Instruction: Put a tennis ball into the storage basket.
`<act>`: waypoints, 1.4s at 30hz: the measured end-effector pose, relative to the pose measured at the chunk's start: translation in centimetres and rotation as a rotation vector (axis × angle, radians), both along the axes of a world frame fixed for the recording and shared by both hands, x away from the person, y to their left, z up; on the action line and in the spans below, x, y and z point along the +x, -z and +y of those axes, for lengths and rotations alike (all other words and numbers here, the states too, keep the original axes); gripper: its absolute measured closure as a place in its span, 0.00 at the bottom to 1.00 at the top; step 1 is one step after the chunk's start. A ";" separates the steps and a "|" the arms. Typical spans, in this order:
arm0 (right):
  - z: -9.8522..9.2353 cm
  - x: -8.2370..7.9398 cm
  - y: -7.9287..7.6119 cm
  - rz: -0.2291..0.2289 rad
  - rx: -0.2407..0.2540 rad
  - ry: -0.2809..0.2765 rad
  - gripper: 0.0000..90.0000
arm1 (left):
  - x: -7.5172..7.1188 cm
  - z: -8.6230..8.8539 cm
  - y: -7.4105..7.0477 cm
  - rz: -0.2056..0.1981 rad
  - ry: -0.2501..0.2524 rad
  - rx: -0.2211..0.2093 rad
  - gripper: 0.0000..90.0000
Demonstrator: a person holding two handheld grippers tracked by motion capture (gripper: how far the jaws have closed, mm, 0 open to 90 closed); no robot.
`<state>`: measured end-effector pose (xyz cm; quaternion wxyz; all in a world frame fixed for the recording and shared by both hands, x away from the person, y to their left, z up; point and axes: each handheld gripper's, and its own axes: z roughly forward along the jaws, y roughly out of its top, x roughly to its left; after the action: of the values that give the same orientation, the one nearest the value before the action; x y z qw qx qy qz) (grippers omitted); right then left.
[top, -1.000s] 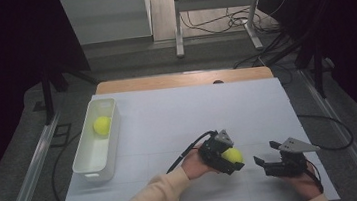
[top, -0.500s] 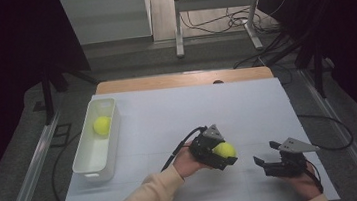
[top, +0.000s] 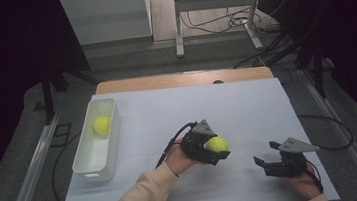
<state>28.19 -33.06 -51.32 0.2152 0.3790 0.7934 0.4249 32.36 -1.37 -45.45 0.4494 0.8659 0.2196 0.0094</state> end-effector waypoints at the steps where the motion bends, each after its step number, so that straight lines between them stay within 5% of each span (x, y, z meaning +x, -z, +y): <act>1: 0.0 0.0 0.0 0.000 0.000 0.000 0.18 | 0.0 0.2 -0.1 -0.002 -0.006 -0.004 0.29; 42: 0.1 0.0 0.0 -0.003 -0.002 -0.003 0.18 | -0.1 6.8 -1.9 -0.045 -0.159 -0.045 0.29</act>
<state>28.16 -33.00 -51.31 0.2162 0.3768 0.7942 0.4249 32.29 5.43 -43.51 0.4714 0.8349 0.2777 0.0597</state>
